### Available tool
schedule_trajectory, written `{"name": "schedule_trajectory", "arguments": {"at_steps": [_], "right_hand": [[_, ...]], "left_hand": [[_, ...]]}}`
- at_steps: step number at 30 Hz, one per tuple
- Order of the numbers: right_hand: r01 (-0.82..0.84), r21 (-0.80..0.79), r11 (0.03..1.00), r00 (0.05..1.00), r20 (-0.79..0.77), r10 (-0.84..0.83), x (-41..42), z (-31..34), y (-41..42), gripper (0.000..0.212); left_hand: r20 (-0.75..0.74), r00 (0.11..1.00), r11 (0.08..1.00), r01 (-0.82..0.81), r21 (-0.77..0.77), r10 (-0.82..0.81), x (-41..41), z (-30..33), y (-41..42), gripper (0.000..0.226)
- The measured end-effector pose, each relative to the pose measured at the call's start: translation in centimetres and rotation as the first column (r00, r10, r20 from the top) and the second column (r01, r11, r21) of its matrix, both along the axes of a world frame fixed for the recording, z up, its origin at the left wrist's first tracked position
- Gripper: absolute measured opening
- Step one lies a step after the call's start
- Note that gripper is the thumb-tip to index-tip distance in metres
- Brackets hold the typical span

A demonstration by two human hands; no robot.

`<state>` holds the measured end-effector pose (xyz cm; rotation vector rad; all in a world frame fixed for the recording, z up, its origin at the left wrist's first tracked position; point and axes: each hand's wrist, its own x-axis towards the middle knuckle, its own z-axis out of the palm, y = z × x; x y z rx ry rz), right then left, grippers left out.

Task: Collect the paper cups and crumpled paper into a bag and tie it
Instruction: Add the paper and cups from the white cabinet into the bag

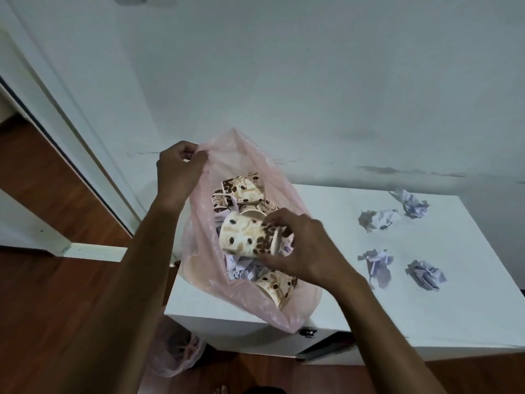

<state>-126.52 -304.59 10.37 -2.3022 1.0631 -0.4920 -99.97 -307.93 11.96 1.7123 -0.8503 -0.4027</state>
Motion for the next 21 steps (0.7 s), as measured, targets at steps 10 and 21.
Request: {"name": "schedule_trajectory", "arguments": {"at_steps": [10,21], "right_hand": [[0.535,-0.004,0.845,0.832,-0.175,-0.527,-2.5,-4.6,-1.3,0.071],[0.689,0.09,0.72,0.688,0.233,-0.687,-4.0,2.1,-8.5,0.013]], "left_hand": [[0.006,1.0,1.0,0.0,-0.001,0.0,-0.4,0.0,-0.2,0.012],[0.006,1.0,1.0,-0.03,-0.002,0.03,0.1,0.4,-1.8,0.01]]}}
